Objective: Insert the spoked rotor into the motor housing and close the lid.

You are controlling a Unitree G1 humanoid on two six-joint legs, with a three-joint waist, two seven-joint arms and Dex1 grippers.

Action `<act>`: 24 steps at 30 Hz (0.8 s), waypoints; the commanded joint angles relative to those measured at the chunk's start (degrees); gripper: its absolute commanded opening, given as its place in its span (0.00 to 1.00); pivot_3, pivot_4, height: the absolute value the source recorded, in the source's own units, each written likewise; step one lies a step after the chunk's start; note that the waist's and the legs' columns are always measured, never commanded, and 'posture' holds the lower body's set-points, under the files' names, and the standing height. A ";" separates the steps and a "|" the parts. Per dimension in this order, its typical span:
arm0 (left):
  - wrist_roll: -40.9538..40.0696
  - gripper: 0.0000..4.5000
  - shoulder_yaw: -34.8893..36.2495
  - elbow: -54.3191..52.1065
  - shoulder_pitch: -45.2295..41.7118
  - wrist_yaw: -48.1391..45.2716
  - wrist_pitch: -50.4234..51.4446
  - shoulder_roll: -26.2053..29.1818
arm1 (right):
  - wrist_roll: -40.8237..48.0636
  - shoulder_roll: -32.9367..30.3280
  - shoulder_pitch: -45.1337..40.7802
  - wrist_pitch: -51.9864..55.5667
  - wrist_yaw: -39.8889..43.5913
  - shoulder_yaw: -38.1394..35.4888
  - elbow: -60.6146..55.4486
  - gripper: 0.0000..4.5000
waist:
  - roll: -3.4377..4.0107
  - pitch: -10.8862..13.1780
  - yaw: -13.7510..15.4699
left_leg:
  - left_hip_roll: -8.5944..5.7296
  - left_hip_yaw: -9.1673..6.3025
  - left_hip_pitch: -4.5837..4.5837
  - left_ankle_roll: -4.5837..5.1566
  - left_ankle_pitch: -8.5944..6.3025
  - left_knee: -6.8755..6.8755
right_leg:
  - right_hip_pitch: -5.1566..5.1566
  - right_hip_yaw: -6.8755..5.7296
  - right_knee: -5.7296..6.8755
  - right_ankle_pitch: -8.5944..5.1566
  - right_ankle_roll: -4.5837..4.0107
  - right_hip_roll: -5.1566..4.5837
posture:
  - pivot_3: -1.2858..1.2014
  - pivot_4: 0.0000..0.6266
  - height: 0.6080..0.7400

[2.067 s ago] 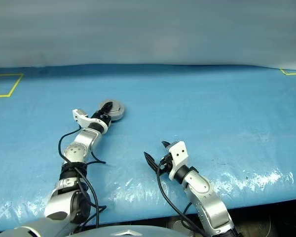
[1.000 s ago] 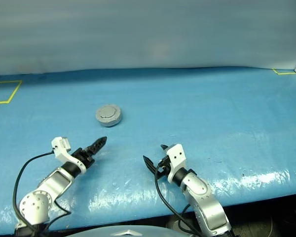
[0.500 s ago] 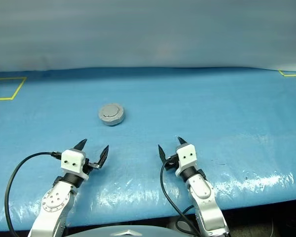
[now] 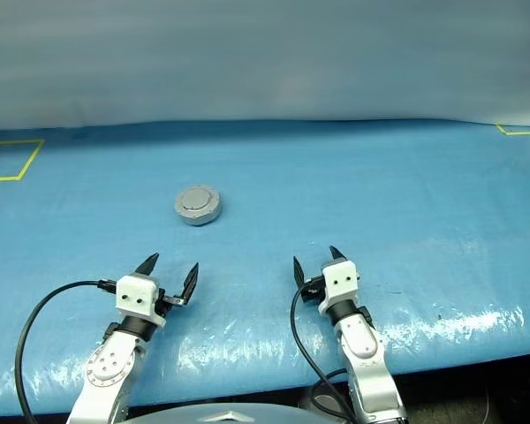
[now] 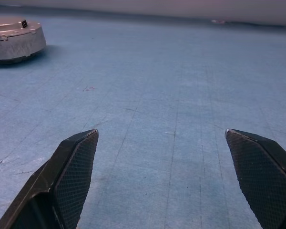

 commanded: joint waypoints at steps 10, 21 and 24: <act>-0.12 0.99 0.65 0.49 -1.44 0.06 -0.09 -1.20 | -1.01 0.47 -0.23 -1.30 0.44 0.76 -0.26 1.00 | 0.00 0.00 -0.07 | 0.00 0.00 0.01 0.00 0.00 0.00 | 0.01 -0.01 0.00 0.00 0.00 0.00 | 0.52 0.24 1.00; 1.35 0.99 1.21 1.37 -2.15 0.95 -0.39 -1.30 | -1.56 0.57 -0.16 -1.25 0.57 1.50 -0.05 1.00 | 0.00 0.00 -0.06 | 0.00 -0.01 0.02 0.00 0.00 0.00 | 0.02 -0.02 0.01 0.00 0.00 0.00 | 0.52 0.24 1.00; 1.48 0.99 1.29 1.69 -2.43 0.94 -0.47 -1.32 | -1.66 0.56 -0.59 -1.23 0.56 1.34 0.15 1.00 | 0.00 0.00 -0.06 | 0.00 -0.01 0.02 0.00 0.00 0.00 | 0.02 -0.02 0.01 0.00 0.00 0.00 | 0.52 0.24 1.00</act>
